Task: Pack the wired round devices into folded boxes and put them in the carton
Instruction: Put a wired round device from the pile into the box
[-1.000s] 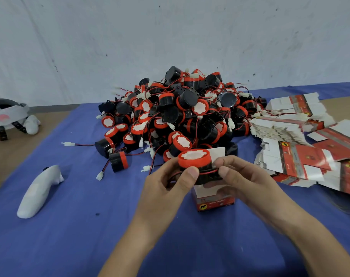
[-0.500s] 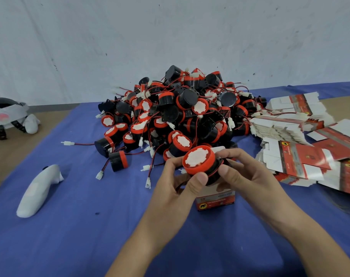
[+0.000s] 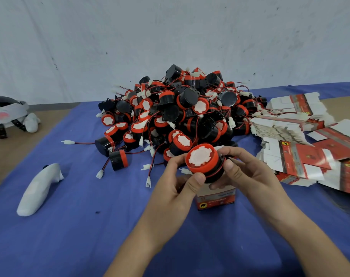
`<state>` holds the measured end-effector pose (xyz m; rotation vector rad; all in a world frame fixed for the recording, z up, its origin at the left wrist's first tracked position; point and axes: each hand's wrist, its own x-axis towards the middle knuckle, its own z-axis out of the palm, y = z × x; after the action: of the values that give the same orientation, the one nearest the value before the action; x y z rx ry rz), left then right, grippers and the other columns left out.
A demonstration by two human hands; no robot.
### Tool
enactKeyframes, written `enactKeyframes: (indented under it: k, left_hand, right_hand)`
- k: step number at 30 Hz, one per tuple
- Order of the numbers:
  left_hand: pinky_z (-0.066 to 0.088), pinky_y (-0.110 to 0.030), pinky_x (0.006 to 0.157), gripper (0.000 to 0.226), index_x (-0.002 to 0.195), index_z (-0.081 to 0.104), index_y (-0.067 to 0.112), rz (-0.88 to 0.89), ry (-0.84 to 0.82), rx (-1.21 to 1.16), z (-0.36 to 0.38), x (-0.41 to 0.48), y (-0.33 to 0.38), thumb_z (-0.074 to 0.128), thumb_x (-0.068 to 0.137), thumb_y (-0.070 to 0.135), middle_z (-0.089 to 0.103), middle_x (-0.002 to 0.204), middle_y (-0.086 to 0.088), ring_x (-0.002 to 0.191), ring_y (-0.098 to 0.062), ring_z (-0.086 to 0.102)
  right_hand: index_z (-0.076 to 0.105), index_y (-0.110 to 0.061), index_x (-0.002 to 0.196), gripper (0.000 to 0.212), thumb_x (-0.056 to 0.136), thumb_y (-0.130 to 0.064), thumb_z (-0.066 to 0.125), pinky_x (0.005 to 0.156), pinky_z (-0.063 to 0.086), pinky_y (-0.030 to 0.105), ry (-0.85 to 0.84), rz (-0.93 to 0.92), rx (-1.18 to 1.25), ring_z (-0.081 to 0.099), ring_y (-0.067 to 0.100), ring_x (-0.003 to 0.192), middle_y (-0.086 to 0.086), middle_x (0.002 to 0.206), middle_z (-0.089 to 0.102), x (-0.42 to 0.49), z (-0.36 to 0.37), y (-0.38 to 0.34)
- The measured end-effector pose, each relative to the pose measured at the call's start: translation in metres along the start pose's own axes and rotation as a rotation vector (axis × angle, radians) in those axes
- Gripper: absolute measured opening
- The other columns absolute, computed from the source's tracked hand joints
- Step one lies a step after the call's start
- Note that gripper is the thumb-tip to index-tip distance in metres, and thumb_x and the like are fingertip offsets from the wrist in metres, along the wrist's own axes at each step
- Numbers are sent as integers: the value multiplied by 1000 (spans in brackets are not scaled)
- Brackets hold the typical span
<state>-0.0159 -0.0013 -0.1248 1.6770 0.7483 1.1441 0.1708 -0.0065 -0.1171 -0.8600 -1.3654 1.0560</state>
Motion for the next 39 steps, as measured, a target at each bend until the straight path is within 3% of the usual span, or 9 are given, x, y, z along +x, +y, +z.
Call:
enactKeyframes:
  k: [5,10,17,21,24,27,31,34,39]
  left_hand:
    - [45,-6,89,45,133,49,45,21,74,77,-2,2,-3,63,90,45,68,118,25,115,4,61]
    - [48,-8,88,57,140,48,45,75,166,86,-1,2,-4,72,89,41,60,129,30,125,7,53]
    - [49,-6,83,32,114,68,41,82,233,83,-4,1,2,69,82,37,69,115,28,106,9,63]
    - [47,-3,72,29,106,69,35,34,345,-22,-11,4,4,69,77,33,73,106,23,90,11,66]
    - [46,-2,67,25,100,68,35,21,387,-42,-14,4,5,69,74,36,74,102,22,84,11,65]
    - [46,-2,76,20,95,67,35,32,385,-49,-13,4,3,69,74,34,73,102,25,102,11,64]
    - [45,-3,84,19,98,65,47,57,379,49,-12,2,-2,67,80,41,71,111,25,110,10,61]
    - [46,-4,81,21,104,59,51,81,392,165,-12,1,-5,66,84,52,68,111,31,101,15,61]
    - [47,-5,72,23,108,49,63,116,359,376,-12,-3,-6,57,87,63,60,112,44,93,11,64]
  right_hand:
    - [69,-37,110,20,92,-41,62,76,58,25,20,-45,-60,75,26,71,1,96,77,1,-1,2]
    - [68,-36,110,30,86,-51,58,75,57,24,23,-58,-83,74,23,70,-1,92,76,2,2,3]
    - [64,-38,120,27,94,-43,58,62,60,27,42,-77,-57,76,29,72,5,90,78,-2,3,3]
    - [63,-34,119,23,104,-44,49,56,54,24,339,-242,-185,74,24,69,1,99,77,-1,-5,4]
    - [58,-46,117,21,101,-54,47,69,53,23,446,-262,-346,71,16,91,-9,109,71,1,-22,10]
    - [39,-59,133,51,86,-74,56,79,48,7,258,-6,-404,58,-8,115,-27,125,60,5,-37,19]
    - [8,-42,157,121,61,-67,77,87,48,7,-105,256,-441,48,-23,117,-27,144,44,5,-40,37]
    - [15,-52,153,106,70,-47,82,94,49,10,-221,262,-474,55,-17,116,-38,132,54,2,-36,42]
    - [37,-62,138,78,72,-55,78,100,53,27,-218,165,-580,63,-2,112,-30,122,63,3,-29,35]
